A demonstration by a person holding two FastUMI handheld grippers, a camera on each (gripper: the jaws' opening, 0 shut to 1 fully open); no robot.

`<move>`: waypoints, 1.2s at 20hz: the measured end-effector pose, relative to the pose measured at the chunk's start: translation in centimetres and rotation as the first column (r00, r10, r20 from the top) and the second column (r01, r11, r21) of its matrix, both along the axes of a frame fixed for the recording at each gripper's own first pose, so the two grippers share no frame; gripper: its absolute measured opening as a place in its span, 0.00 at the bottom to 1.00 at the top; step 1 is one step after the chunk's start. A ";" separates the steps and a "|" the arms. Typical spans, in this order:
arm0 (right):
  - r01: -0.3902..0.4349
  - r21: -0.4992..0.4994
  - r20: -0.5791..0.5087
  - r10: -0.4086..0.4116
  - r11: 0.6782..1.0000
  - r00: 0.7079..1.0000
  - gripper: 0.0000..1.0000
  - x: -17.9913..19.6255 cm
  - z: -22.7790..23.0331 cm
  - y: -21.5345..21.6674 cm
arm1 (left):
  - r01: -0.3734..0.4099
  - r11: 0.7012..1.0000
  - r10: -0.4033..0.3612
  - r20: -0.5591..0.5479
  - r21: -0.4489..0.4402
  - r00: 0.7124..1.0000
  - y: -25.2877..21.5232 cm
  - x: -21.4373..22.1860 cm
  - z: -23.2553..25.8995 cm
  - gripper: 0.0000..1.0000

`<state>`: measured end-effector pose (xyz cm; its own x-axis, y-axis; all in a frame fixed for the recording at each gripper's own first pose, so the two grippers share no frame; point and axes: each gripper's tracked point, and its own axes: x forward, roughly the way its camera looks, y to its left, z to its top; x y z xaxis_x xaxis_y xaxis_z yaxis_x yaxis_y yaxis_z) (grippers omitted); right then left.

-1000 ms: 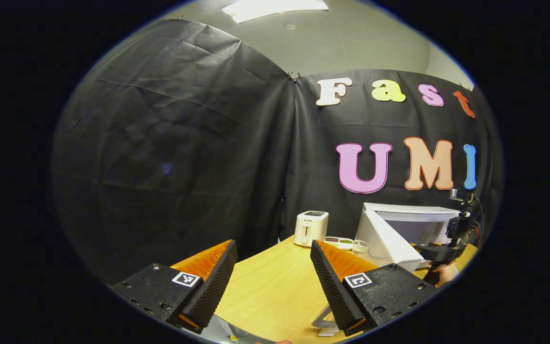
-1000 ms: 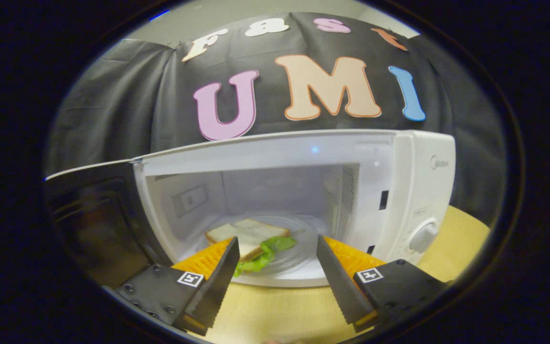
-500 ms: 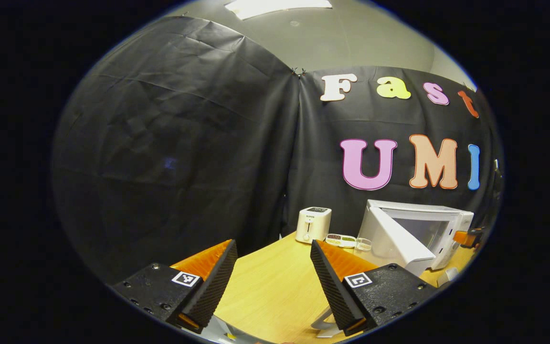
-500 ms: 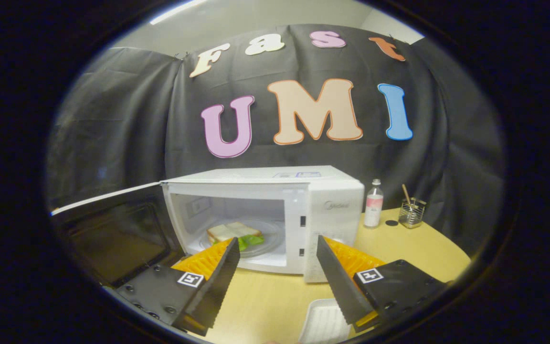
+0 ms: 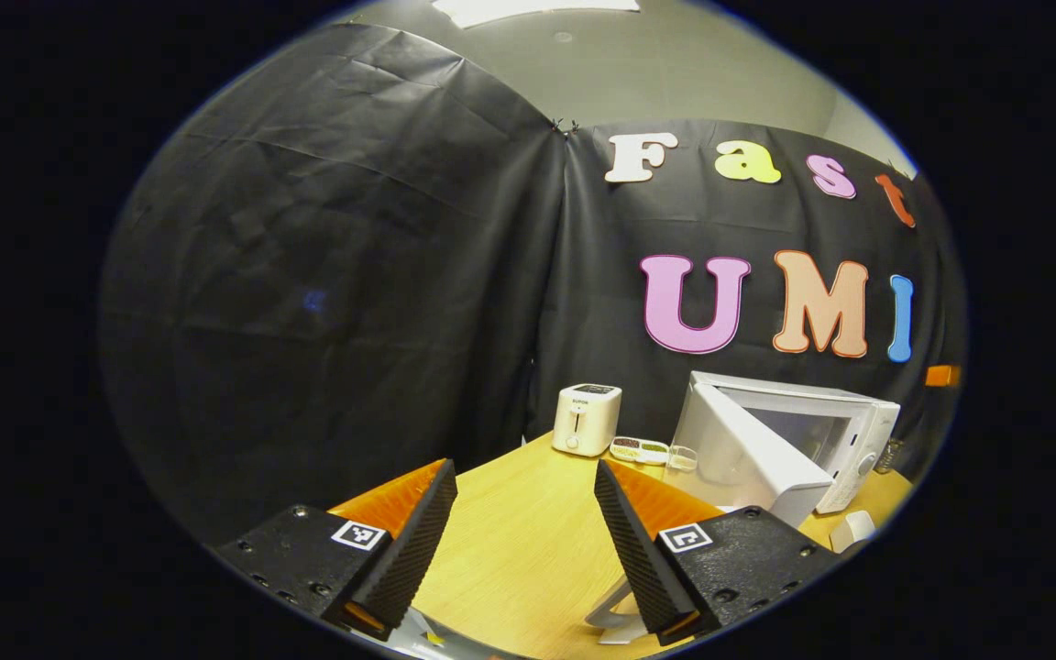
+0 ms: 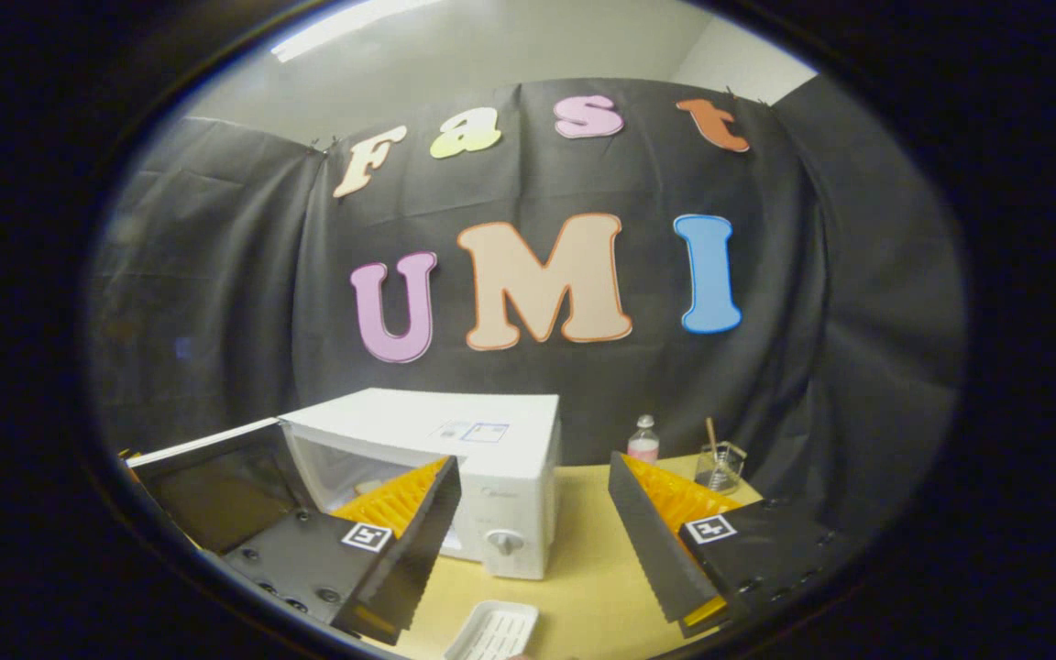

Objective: Open the microwave oven with the left hand, put the food in, and close the microwave oven.

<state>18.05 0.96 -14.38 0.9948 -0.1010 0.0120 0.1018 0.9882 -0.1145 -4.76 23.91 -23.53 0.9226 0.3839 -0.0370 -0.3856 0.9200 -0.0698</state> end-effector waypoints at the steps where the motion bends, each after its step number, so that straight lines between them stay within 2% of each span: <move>1: 0.009 -0.002 0.018 -0.009 1.000 1.000 0.99 0.2 1.1 -0.4 | 0.000 1.000 0.000 -0.001 0.003 1.000 -0.1 -0.1 0.1 0.92; 3: 0.003 0.007 0.041 -0.003 1.000 0.999 0.99 0.2 2.5 -0.7 | 0.015 1.000 -0.014 -0.011 0.020 1.000 -0.7 -0.4 0.3 0.90; 4: -0.002 0.013 0.047 0.001 1.000 0.999 0.91 0.3 2.7 -0.8 | 0.020 0.999 -0.020 -0.019 0.030 1.000 -1.0 -0.5 0.6 0.84; 7: -0.025 0.023 0.053 0.023 0.999 0.998 0.91 1.1 2.9 -0.9 | 0.004 0.998 -0.003 -0.032 0.056 0.999 -1.1 -0.7 1.3 0.60; 10: -0.044 0.023 0.042 0.043 0.999 0.998 0.91 2.3 2.6 -1.4 | -0.004 0.999 0.007 -0.061 0.054 0.998 -2.0 -0.7 1.0 0.11; 11: -0.048 0.023 0.041 0.047 0.999 0.998 0.91 2.7 2.5 -1.7 | 0.001 0.999 0.002 -0.071 0.043 0.997 -2.5 -0.7 0.8 0.12; 14: -0.035 0.008 0.036 0.035 0.999 0.999 0.91 3.6 1.9 -3.1 | 0.019 1.000 -0.019 -0.102 -0.001 0.995 -3.9 -0.1 -0.2 0.00; 19: -0.016 0.007 0.035 0.015 1.000 0.999 0.92 4.9 1.7 -4.2 | 0.028 0.999 -0.024 -0.107 0.032 0.994 -4.9 0.7 0.0 0.01; 24: -0.037 0.023 0.020 0.036 0.999 0.999 0.92 4.6 1.5 -4.6 | 0.043 0.998 -0.038 -0.095 0.047 0.995 -6.5 0.6 0.6 0.01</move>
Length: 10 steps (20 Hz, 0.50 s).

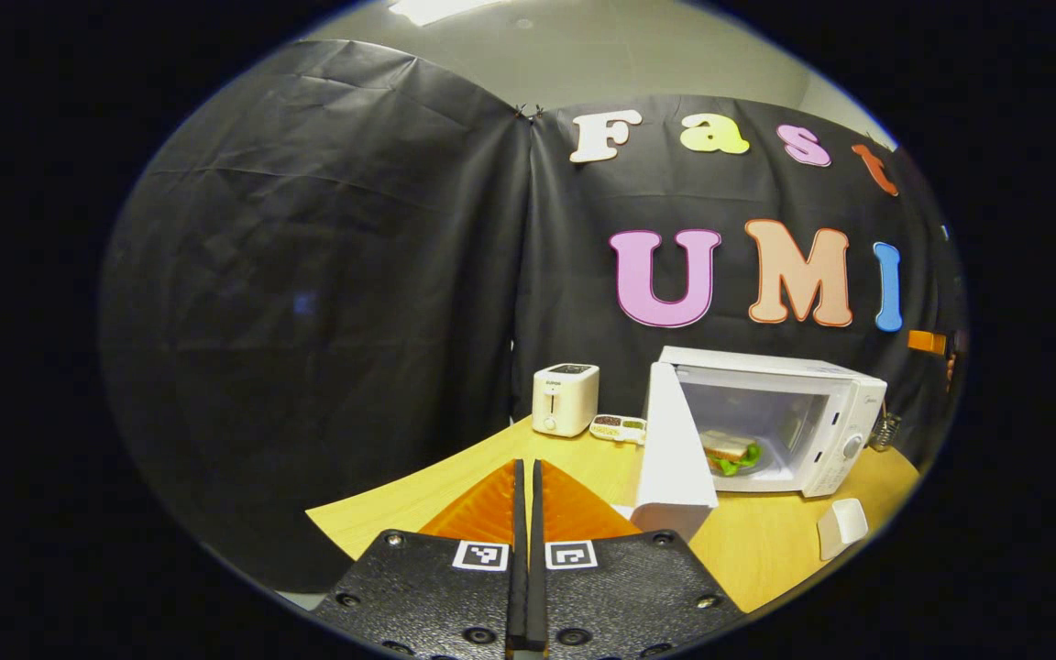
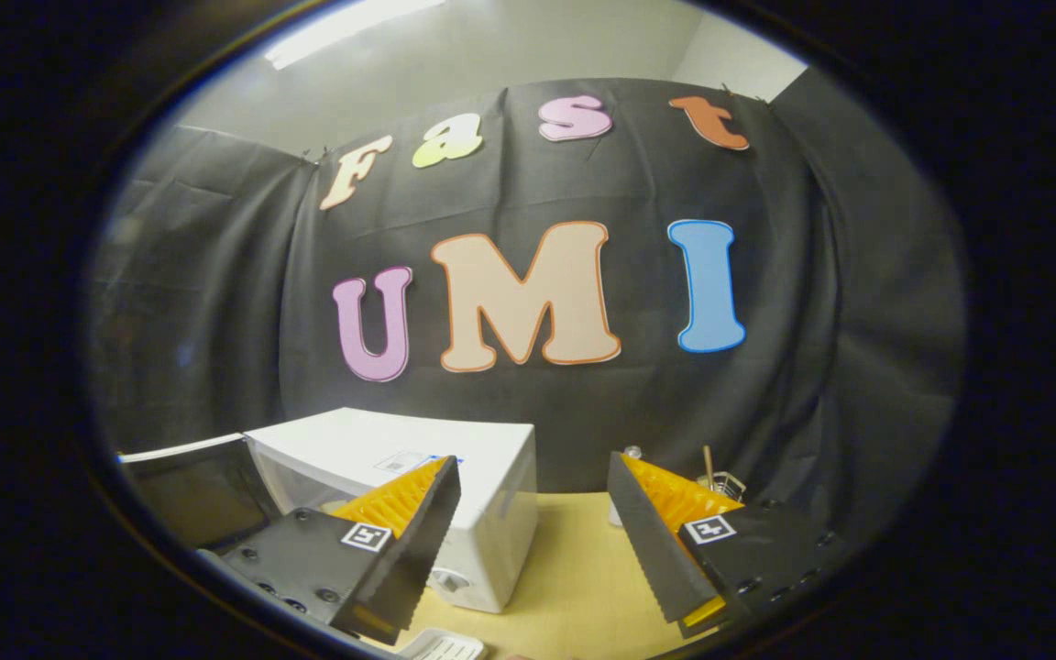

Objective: Open the microwave oven with the left hand, put the food in, and close the microwave oven.

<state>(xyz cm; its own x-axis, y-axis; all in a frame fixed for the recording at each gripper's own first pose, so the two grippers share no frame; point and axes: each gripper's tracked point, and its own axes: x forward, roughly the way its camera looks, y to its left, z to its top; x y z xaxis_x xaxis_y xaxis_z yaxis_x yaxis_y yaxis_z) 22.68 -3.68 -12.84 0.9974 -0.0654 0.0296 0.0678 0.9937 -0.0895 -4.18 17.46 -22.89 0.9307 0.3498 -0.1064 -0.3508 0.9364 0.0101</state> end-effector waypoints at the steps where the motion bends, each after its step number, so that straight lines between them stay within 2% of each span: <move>1: 0.002 0.007 0.005 -0.002 1.000 1.000 0.92 -0.2 0.2 -0.2 | 0.006 1.000 -0.006 -0.002 0.003 1.000 -0.4 0.1 -0.3 0.01; 6: -0.005 0.046 0.027 0.004 0.999 1.000 0.91 -1.3 0.9 -0.4 | 0.074 0.997 -0.074 0.008 -0.002 0.997 -4.1 0.6 -0.4 0.01; 10: -0.008 0.024 0.030 0.007 1.000 1.000 0.91 -1.6 0.9 0.2 | 0.148 0.989 -0.148 0.008 -0.023 0.989 -8.2 1.6 -0.7 0.00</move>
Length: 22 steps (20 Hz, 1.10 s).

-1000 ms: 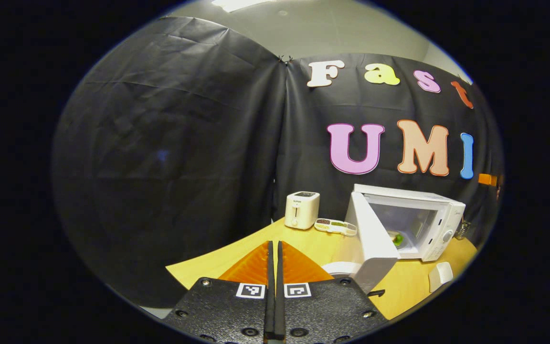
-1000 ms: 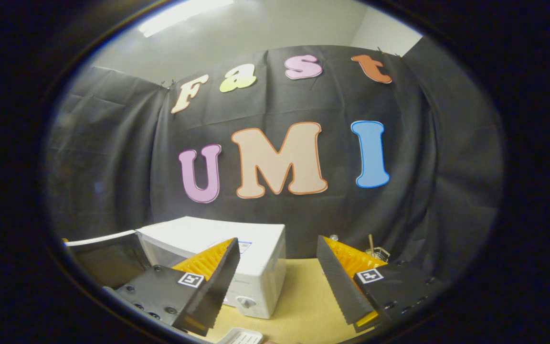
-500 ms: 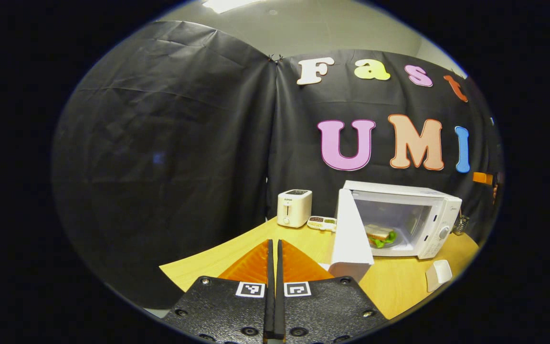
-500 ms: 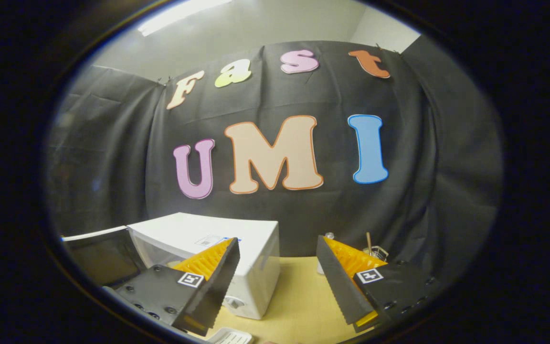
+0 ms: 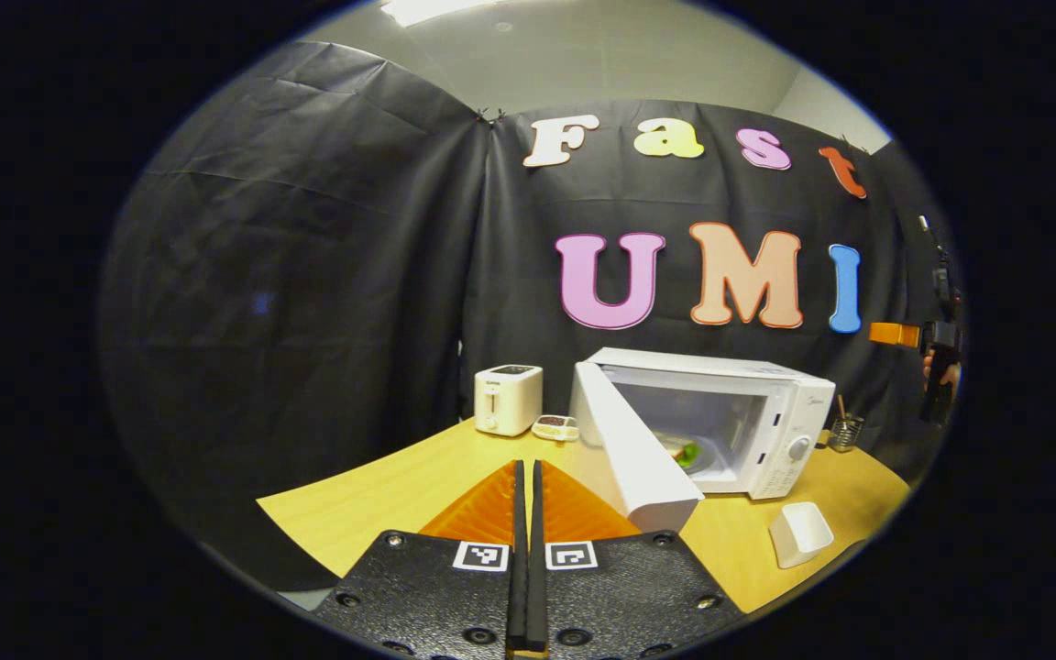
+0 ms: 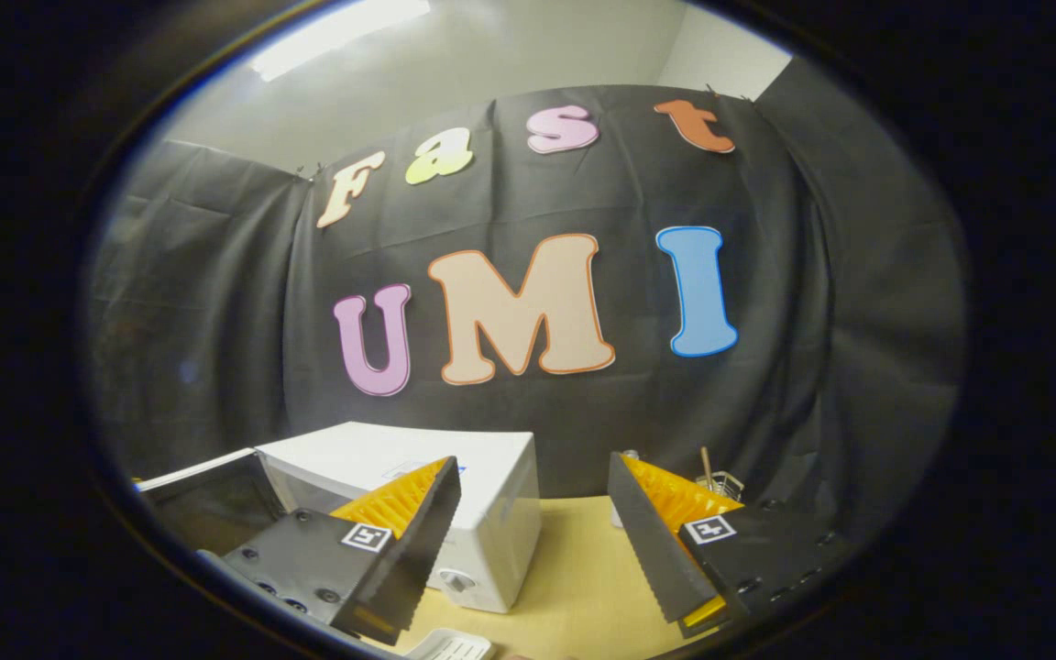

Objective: Open the microwave oven with the left hand, put the food in, and close the microwave oven.

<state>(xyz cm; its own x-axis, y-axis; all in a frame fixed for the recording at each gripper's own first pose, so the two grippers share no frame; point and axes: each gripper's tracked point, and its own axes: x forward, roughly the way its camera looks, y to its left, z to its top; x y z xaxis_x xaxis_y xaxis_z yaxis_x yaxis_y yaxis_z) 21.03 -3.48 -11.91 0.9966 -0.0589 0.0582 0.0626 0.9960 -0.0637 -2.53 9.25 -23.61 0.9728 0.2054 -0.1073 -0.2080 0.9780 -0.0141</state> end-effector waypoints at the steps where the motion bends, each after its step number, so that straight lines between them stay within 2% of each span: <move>1: -0.006 -0.007 0.002 0.006 1.000 1.000 0.91 -0.2 0.0 0.3 | 0.018 1.000 -0.018 -0.007 -0.007 1.000 -1.0 0.4 -0.3 0.00; 7: -0.063 -0.002 -0.004 0.063 0.998 0.998 0.92 -0.4 0.0 1.5 | 0.142 0.989 -0.143 -0.016 -0.042 0.990 -7.5 3.0 -0.7 0.01; 11: -0.101 0.006 -0.018 0.101 0.995 0.995 0.92 -0.4 -0.2 1.6 | 0.191 0.980 -0.193 -0.023 -0.051 0.981 -10.9 4.9 -1.1 0.01; 13: -0.068 0.019 -0.022 0.068 0.998 0.997 0.91 -0.1 -0.2 0.5 | 0.217 0.974 -0.219 -0.022 -0.064 0.975 -12.7 6.1 -1.2 0.01; 16: 0.004 -0.012 -0.003 -0.004 1.000 1.000 0.91 0.2 0.2 -1.0 | 0.279 0.956 -0.282 -0.019 -0.094 0.959 -15.9 7.9 -1.7 0.01; 17: 0.010 -0.013 -0.001 -0.010 1.000 1.000 0.91 0.2 0.3 -1.1 | 0.294 0.950 -0.297 -0.018 -0.107 0.955 -16.7 8.4 -2.0 0.00; 18: 0.007 -0.010 -0.004 -0.007 1.000 1.000 0.99 0.3 0.2 -1.0 | 0.300 0.946 -0.305 -0.018 -0.122 0.952 -17.4 9.1 -2.2 0.01; 22: -0.011 0.011 -0.003 0.011 1.000 1.000 0.99 0.1 0.4 -1.5 | 0.331 0.929 -0.340 -0.023 -0.166 0.940 -20.4 11.6 -3.0 0.01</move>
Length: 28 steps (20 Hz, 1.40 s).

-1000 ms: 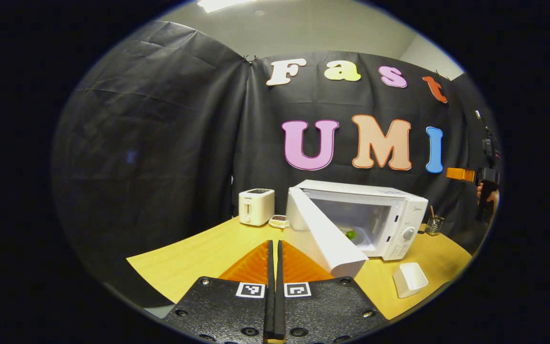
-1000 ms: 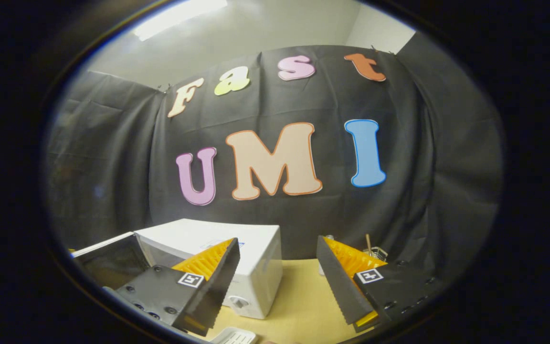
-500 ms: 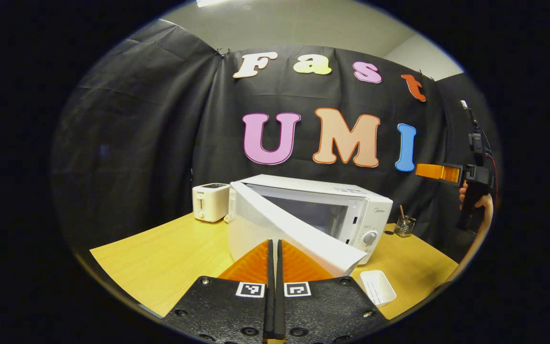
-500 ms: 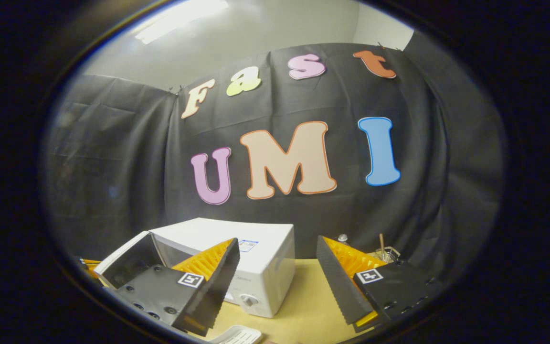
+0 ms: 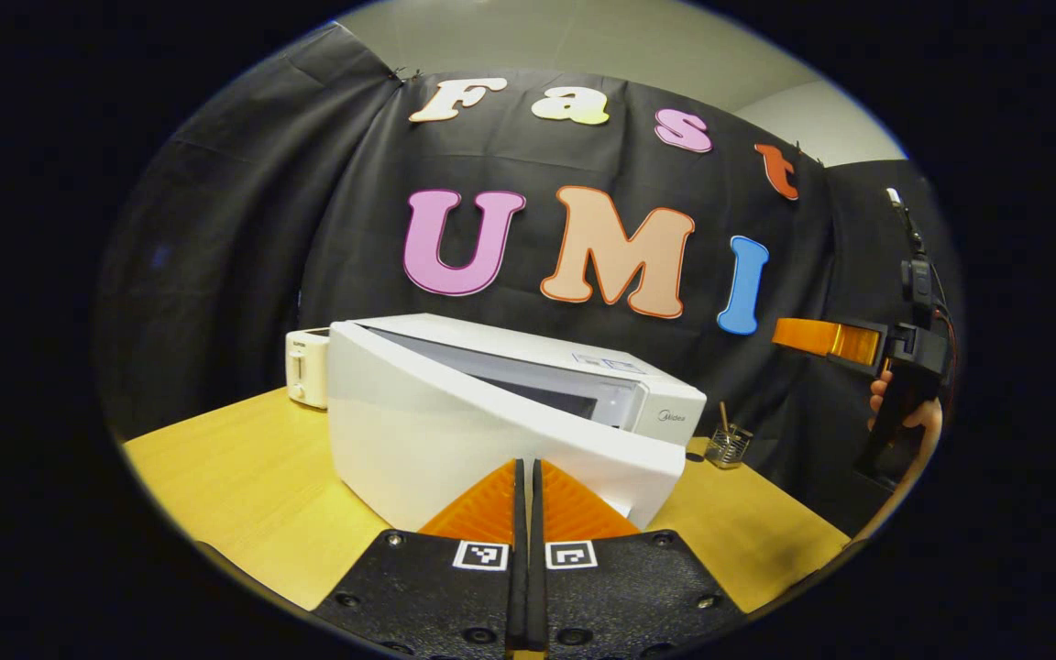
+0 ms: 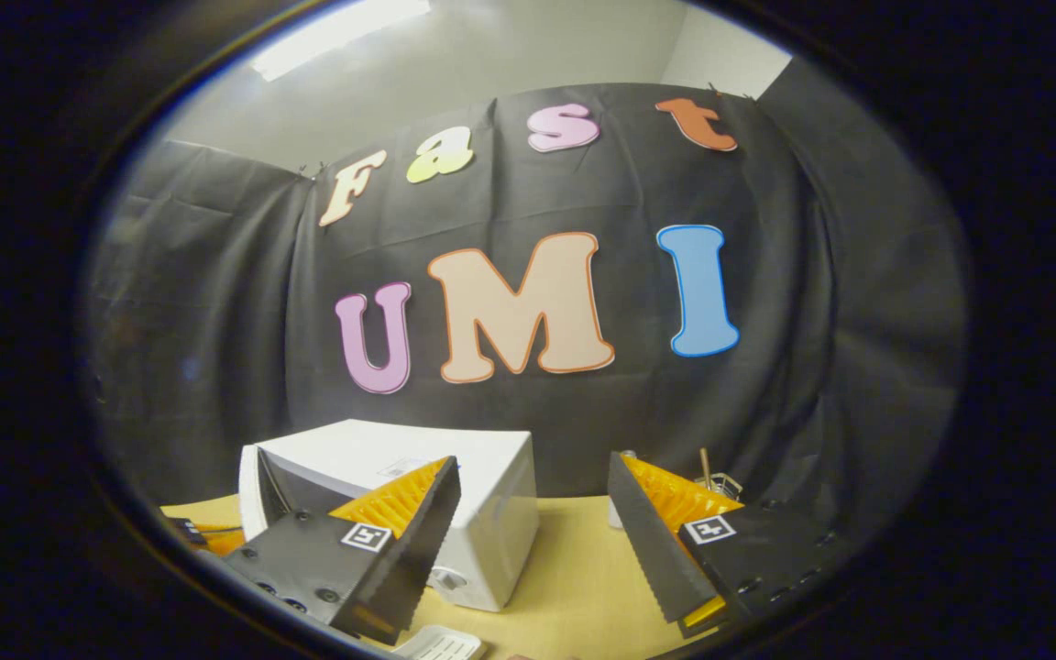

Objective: Open the microwave oven with the left hand, put the food in, and close the microwave oven.

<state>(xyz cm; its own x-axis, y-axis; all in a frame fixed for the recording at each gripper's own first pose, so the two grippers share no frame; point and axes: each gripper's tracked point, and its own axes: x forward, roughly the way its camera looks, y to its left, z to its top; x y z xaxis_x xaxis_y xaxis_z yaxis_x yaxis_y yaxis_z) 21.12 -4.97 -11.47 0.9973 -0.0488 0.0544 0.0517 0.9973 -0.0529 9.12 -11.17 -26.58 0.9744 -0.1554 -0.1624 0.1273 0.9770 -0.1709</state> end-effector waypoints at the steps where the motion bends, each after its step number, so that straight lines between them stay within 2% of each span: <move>1: -0.009 0.004 0.002 0.009 1.000 1.000 0.99 0.0 0.1 -0.1 | 0.010 1.000 -0.010 -0.001 -0.002 1.000 -0.7 0.6 -0.1 0.01; 2: -0.022 0.007 -0.001 0.022 1.000 1.000 0.91 -0.1 0.0 0.0 | 0.015 1.000 -0.015 0.000 -0.006 1.000 -1.1 1.3 -0.2 0.01; 5: -0.043 0.012 -0.013 0.043 0.999 0.999 0.91 -0.2 -0.1 -0.3 | 0.020 1.000 -0.020 0.004 0.000 1.000 -2.0 2.9 -0.3 0.01; 12: -0.010 0.011 -0.009 0.010 1.000 1.000 0.91 -0.4 0.1 -1.5 | 0.020 0.998 -0.022 0.033 0.057 0.999 -3.0 6.2 -0.3 0.01; 15: 0.022 -0.011 -0.002 -0.022 1.000 1.000 0.91 -0.2 0.2 -2.1 | 0.029 0.998 -0.031 0.028 0.053 0.999 -3.6 7.2 -0.7 0.01; 16: 0.032 -0.023 -0.001 -0.032 0.999 0.999 0.99 -0.1 0.2 -2.2 | 0.032 0.998 -0.033 0.023 0.051 0.999 -3.8 7.5 -0.8 0.01; 17: 0.032 -0.031 -0.003 -0.032 0.999 0.999 0.91 -0.1 0.1 -2.0 | 0.032 0.998 -0.033 0.018 0.052 0.999 -3.8 7.8 -1.1 0.01; 24: 0.017 -0.032 -0.029 -0.018 0.999 0.999 0.91 0.4 -0.6 -1.5 | 0.036 0.997 -0.036 0.000 0.067 0.999 -4.1 9.0 -2.0 0.00; 28: 0.008 -0.025 -0.037 -0.009 1.000 0.999 0.91 0.5 -0.8 -1.2 | 0.038 0.999 -0.038 -0.017 0.038 0.999 -4.2 9.5 -2.8 0.01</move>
<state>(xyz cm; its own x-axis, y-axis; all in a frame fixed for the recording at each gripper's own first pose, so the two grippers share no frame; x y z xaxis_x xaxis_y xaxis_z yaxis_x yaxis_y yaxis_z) 21.62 -6.18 -12.29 0.9982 -0.0562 0.0188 0.0575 0.9952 -0.0792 18.60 -15.41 -29.35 0.9651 -0.1856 -0.1849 0.1620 0.9774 -0.1358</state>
